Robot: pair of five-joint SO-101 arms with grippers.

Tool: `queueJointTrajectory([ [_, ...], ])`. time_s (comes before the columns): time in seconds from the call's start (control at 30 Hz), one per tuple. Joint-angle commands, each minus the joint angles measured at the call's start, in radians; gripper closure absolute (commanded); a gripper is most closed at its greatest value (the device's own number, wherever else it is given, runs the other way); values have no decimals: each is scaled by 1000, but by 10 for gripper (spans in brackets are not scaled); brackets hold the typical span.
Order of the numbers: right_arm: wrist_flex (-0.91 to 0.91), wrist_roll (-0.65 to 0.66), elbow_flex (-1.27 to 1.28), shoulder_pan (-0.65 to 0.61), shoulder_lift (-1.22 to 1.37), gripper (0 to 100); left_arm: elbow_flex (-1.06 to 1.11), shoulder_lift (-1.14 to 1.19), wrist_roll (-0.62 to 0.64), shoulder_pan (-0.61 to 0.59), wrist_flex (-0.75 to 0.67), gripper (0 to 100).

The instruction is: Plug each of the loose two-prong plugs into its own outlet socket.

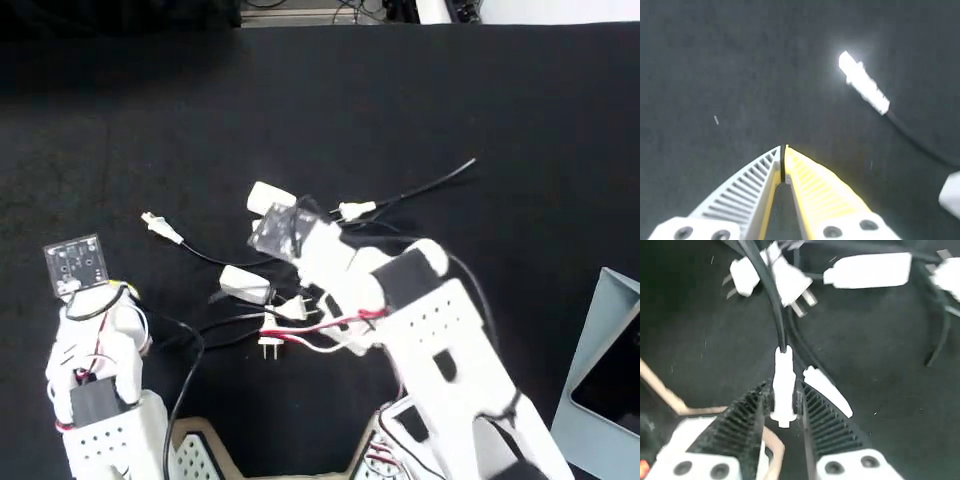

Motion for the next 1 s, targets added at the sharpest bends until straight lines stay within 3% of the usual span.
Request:
queueJointTrajectory([
  [0.0, -15, -94, -97, -12, -56, 986, -114, -3, 3, 1, -98, 970],
  [0.23, -71, -327, -171, -18, -134, 986, -120, -3, 213, 24, -247, 970],
  [0.47, -285, -351, -24, -158, -288, 987, -209, -3, 334, 209, -273, 970],
  [0.73, -535, -345, 242, -206, -463, 987, -311, -3, 358, 464, -270, 970],
  [0.97, -554, -345, 288, -287, -478, 987, -311, -3, 330, 690, -272, 970],
])
